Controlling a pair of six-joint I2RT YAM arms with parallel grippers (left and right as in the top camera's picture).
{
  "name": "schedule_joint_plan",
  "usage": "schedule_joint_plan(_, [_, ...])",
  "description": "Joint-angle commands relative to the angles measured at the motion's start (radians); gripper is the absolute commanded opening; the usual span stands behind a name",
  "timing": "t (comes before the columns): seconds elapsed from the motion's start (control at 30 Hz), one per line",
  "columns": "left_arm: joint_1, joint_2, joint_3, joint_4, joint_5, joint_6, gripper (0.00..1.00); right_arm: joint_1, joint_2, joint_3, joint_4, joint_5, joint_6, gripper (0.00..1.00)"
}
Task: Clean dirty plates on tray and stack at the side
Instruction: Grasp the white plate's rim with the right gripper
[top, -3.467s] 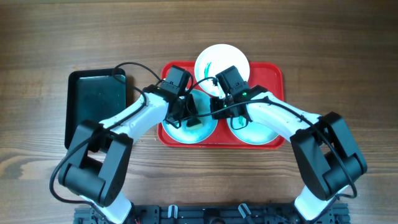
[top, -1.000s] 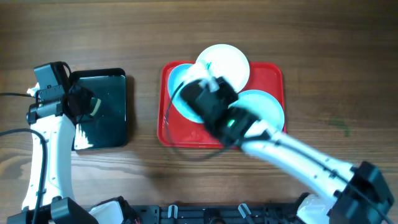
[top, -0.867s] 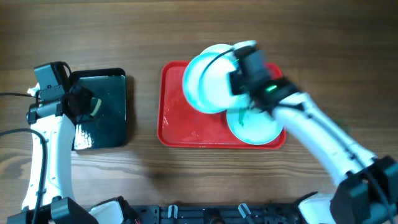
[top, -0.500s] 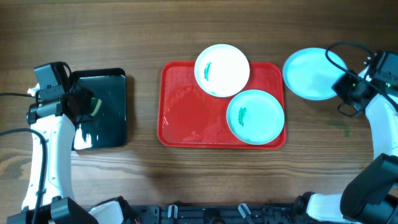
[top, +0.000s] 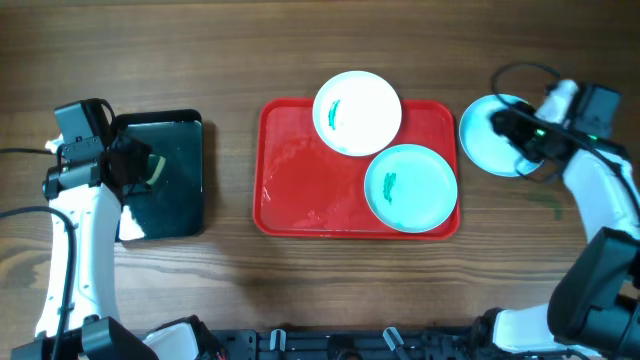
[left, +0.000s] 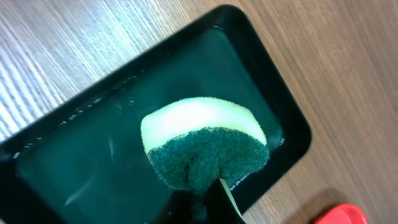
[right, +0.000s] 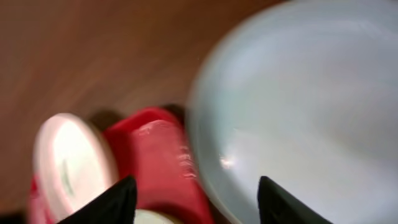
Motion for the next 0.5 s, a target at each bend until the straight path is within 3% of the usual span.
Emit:
schedule_joint_plan(0.0, [0.003, 0.006, 0.014, 0.009, 0.062, 0.0, 0.04, 0.196, 0.019, 0.031, 0.093, 0.022, -0.025, 0.73])
schedule_joint_plan(0.03, [0.003, 0.006, 0.014, 0.01, 0.077, 0.008, 0.04, 0.26, 0.029, 0.031, 0.125, 0.111, -0.025, 0.77])
schedule_joint_plan(0.17, [-0.002, 0.006, 0.014, 0.01, 0.143, 0.072, 0.04, 0.494, 0.15, 0.031, 0.287, 0.419, -0.03, 0.78])
schedule_joint_plan(0.33, [-0.067, 0.006, 0.013, 0.006, 0.153, 0.081, 0.04, 0.555, 0.326, 0.032, 0.383, 0.537, -0.022, 0.77])
schedule_joint_plan(0.37, [-0.086, 0.006, 0.013, 0.008, 0.153, 0.081, 0.04, 0.555, 0.34, 0.032, 0.385, 0.534, -0.026, 0.75])
schedule_joint_plan(0.47, [-0.134, 0.006, 0.013, 0.025, 0.153, 0.082, 0.04, 0.556, 0.344, 0.032, 0.399, 0.504, -0.062, 0.57])
